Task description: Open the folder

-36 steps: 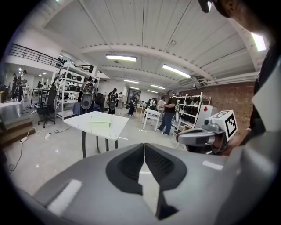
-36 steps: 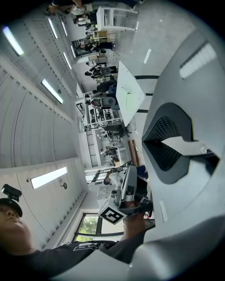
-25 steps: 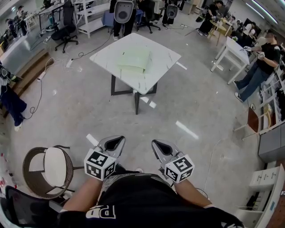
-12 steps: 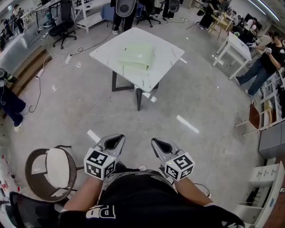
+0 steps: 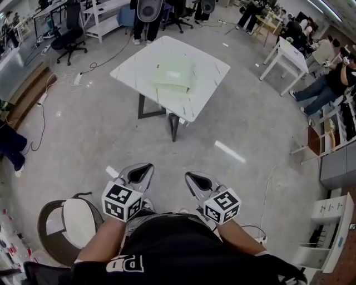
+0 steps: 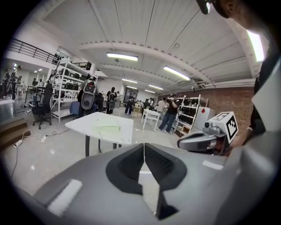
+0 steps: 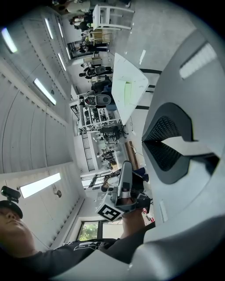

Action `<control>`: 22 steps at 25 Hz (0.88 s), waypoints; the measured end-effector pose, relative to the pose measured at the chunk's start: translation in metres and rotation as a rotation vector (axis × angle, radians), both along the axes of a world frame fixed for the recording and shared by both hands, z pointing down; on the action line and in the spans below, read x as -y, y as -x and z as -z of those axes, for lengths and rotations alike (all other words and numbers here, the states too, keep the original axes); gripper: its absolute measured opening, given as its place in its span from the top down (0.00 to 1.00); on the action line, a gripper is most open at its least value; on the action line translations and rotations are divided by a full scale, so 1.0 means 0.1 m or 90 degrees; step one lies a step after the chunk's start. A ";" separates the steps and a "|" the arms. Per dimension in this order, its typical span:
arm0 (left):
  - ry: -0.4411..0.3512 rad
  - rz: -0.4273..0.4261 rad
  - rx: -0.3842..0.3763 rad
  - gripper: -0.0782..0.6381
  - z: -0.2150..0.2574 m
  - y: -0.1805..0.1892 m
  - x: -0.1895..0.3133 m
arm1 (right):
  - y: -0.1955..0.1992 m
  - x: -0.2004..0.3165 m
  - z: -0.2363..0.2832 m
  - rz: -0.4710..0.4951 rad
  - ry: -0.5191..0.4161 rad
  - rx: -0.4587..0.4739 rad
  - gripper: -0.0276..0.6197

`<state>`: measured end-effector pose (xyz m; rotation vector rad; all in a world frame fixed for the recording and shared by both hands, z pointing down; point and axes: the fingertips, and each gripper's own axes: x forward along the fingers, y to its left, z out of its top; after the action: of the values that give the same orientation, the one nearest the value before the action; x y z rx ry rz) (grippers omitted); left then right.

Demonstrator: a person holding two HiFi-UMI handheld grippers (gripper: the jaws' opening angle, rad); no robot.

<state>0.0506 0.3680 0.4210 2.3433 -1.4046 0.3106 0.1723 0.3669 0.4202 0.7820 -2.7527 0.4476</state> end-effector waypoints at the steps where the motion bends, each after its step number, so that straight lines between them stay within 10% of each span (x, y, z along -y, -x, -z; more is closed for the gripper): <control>1: 0.001 -0.004 -0.002 0.80 -0.01 0.07 0.02 | 0.08 0.01 0.00 -0.002 0.000 -0.002 0.96; 22: 0.037 -0.049 -0.025 0.80 -0.35 1.03 0.05 | 0.94 0.12 -0.14 -0.078 0.037 -0.007 0.96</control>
<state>-0.0526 0.3631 0.4559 2.3479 -1.2726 0.3211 0.0782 0.3552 0.4341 0.9384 -2.6787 0.5423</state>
